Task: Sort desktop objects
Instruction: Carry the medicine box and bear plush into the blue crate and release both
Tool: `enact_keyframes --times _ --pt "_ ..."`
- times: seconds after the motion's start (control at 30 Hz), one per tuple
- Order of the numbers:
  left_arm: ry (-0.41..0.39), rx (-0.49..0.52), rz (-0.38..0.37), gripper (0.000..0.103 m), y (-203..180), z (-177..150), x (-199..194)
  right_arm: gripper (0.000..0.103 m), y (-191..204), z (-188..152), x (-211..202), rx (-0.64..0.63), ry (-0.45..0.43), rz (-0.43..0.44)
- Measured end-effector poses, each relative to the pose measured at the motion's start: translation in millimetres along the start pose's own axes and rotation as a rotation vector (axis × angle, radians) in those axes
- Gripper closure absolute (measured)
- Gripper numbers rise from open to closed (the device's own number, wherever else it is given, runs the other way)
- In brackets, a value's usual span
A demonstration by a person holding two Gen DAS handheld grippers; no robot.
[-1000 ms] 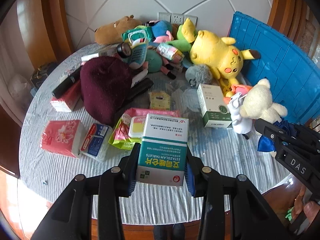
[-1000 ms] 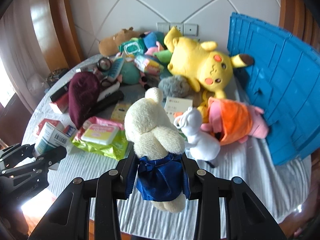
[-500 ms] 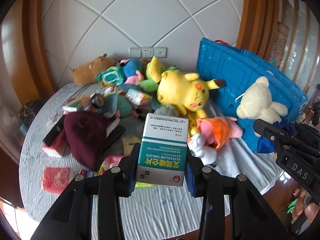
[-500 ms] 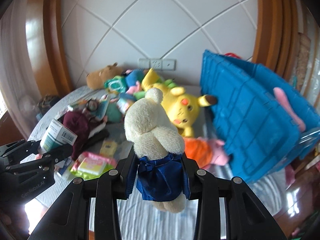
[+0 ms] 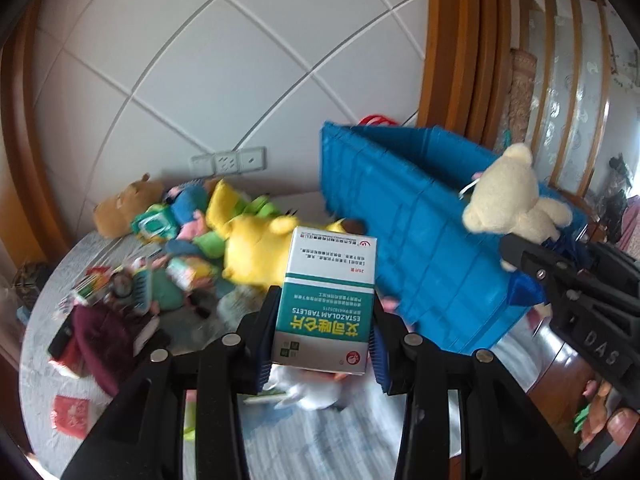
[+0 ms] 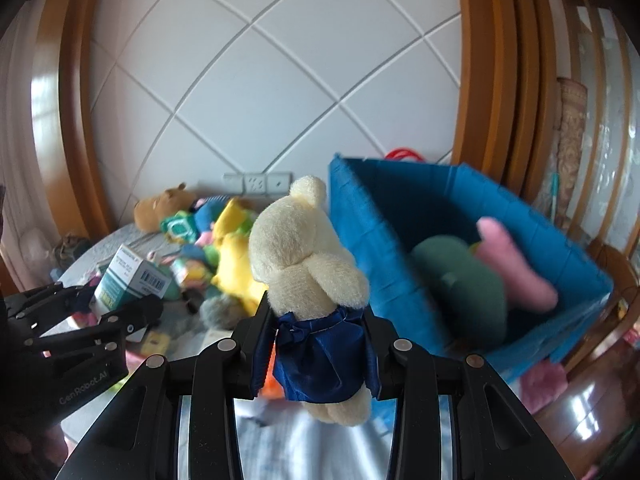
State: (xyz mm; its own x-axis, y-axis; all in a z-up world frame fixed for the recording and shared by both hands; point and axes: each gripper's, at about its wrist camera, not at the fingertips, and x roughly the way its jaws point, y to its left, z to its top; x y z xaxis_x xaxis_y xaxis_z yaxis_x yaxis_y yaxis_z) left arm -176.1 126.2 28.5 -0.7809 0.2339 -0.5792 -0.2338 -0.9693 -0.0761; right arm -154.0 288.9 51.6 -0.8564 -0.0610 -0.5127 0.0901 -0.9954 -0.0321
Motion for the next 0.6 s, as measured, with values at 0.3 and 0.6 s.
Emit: enact_keyframes --times 0.3,0.6 --pt "-0.003 0.012 -0.023 0.064 -121 66 58 0.067 -140 27 18 0.021 -0.022 -0.041" --pt "0.154 0.052 -0.041 0.064 -212 97 144 0.067 -236 33 77 0.052 0.085 -0.045"
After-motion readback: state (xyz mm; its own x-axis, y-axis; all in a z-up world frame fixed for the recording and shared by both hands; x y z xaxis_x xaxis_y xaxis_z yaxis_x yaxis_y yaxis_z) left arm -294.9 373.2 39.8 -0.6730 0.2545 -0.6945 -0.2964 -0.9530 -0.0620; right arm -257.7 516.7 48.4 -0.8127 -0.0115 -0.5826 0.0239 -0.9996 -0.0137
